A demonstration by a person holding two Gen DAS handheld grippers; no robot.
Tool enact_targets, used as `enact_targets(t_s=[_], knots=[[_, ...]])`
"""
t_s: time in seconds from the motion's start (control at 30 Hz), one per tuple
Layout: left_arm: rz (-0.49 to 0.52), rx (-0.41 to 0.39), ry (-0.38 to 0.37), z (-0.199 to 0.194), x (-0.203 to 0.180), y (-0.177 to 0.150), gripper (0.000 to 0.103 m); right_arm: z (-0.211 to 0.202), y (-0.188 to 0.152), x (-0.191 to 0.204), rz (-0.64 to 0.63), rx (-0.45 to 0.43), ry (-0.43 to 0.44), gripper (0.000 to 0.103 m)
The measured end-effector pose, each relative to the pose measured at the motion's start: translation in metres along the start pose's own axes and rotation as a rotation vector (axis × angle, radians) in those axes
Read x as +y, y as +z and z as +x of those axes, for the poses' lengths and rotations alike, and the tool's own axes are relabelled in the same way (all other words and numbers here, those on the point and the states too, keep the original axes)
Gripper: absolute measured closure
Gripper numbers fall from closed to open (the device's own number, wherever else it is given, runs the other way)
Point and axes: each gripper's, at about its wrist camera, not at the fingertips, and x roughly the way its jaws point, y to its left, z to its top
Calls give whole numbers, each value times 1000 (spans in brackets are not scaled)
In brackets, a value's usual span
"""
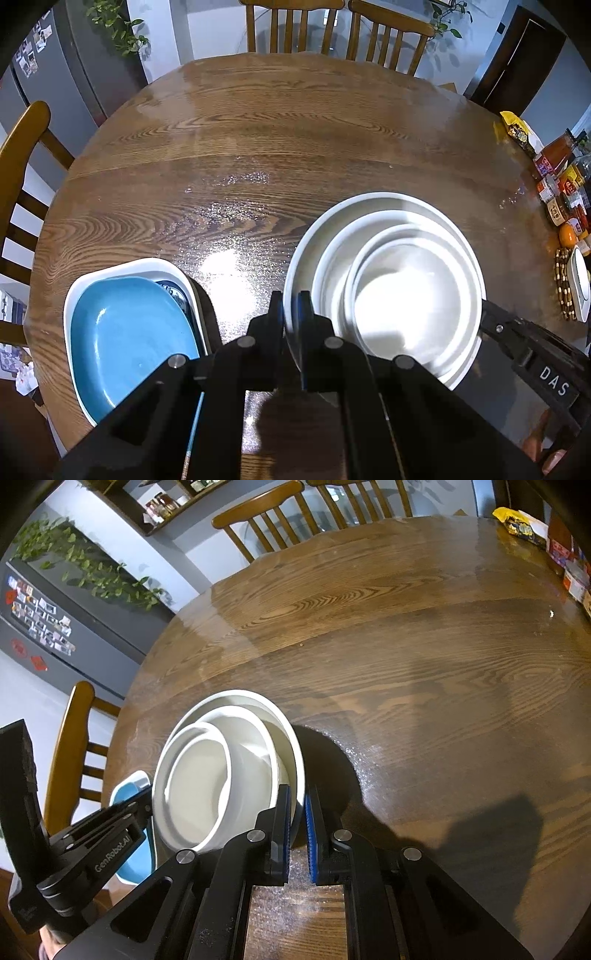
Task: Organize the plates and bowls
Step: 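Close both tools on the rim of the nested bowl stack, then lift the bowl stack with both tools and carry it over the teal dish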
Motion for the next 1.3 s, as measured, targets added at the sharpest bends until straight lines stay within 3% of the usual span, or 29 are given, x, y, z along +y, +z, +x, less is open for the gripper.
enact_targets(t_s=[1.3], knots=[[2, -137, 0, -65, 11, -19, 100, -53, -19, 35, -72, -96, 10, 92]])
